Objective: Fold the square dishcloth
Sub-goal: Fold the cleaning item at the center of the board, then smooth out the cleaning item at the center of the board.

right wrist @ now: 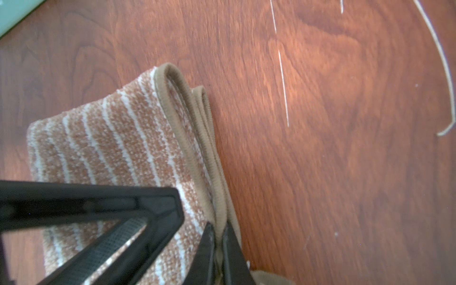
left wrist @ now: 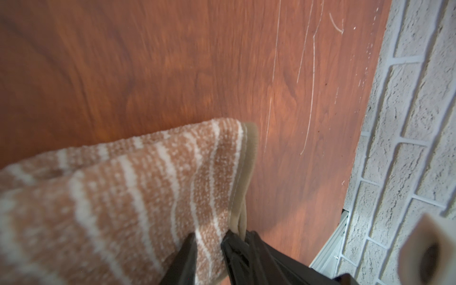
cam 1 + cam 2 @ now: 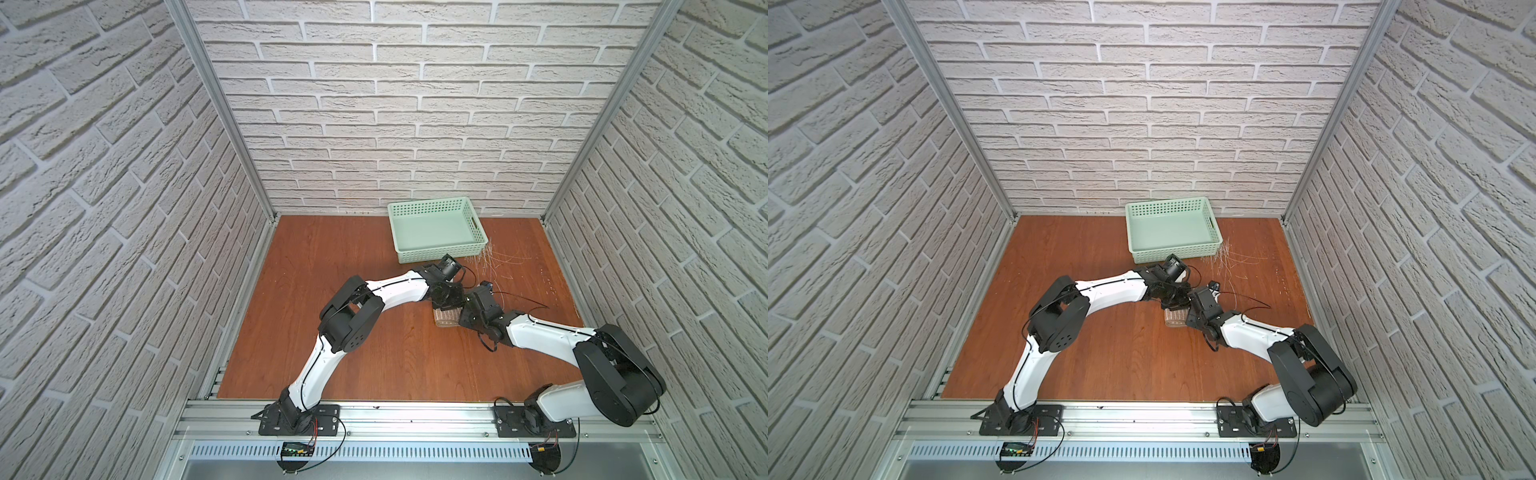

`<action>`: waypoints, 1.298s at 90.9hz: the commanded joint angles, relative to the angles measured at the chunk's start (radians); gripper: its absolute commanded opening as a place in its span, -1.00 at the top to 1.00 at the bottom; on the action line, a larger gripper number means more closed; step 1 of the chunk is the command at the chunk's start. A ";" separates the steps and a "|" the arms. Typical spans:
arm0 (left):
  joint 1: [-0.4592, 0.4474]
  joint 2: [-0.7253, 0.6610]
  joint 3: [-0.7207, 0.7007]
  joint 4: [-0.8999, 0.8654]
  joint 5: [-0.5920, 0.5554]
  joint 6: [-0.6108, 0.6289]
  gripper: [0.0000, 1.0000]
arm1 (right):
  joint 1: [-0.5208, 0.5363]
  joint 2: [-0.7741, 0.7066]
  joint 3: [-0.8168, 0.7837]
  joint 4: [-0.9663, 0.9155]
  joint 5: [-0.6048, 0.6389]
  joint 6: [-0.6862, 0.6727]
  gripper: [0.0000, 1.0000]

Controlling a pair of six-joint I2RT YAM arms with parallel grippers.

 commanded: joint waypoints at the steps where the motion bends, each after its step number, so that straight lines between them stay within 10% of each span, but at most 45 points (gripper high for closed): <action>1: 0.025 -0.099 -0.033 -0.010 -0.067 0.015 0.27 | 0.005 -0.005 0.011 -0.014 0.029 0.010 0.81; 59: -0.008 -0.193 -0.262 0.012 -0.094 -0.012 0.78 | 0.005 -0.047 0.019 -0.054 0.030 0.009 0.81; 118: 0.010 -0.226 -0.324 0.030 -0.096 0.012 0.54 | 0.005 -0.151 0.065 -0.266 0.106 0.027 0.49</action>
